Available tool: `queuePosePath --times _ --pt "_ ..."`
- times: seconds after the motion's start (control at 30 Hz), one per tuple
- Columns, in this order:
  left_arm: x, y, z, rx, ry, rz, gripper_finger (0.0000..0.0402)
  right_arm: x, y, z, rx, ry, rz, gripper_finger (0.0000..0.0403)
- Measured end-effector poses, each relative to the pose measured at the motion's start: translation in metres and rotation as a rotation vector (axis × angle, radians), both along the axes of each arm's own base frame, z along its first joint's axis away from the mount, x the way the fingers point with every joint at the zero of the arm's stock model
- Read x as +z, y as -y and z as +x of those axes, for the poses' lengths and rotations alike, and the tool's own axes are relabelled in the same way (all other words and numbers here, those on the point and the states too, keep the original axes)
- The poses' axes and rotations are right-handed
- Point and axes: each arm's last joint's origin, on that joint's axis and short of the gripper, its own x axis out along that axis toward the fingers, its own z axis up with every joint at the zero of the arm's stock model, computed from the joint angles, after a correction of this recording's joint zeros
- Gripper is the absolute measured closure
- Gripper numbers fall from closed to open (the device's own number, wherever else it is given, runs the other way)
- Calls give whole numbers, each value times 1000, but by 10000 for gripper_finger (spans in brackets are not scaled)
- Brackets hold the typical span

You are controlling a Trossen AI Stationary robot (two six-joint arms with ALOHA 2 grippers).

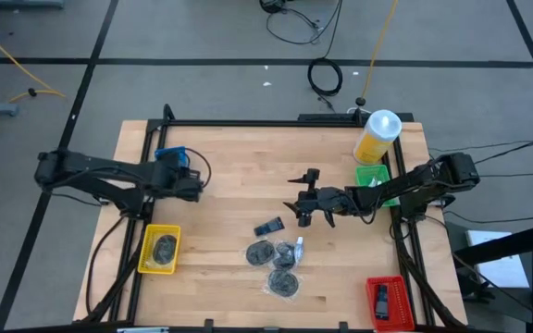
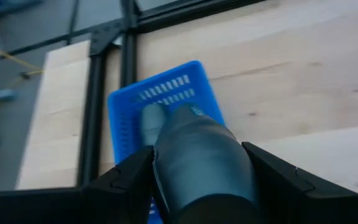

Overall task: Pick & Place Travel size toiletries
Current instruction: Put the gray deodorant into the blue bin

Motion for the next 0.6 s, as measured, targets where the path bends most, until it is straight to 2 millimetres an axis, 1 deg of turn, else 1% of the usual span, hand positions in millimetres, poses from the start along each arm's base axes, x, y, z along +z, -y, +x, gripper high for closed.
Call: queuePosePath --times 0.27,0.6 --pt "-16 -17 8 94 -153 -9 191 0 0 0 0 -5 2 69" --pt "-25 -21 15 101 -185 -28 190 -1 0 0 0 -10 2 69"
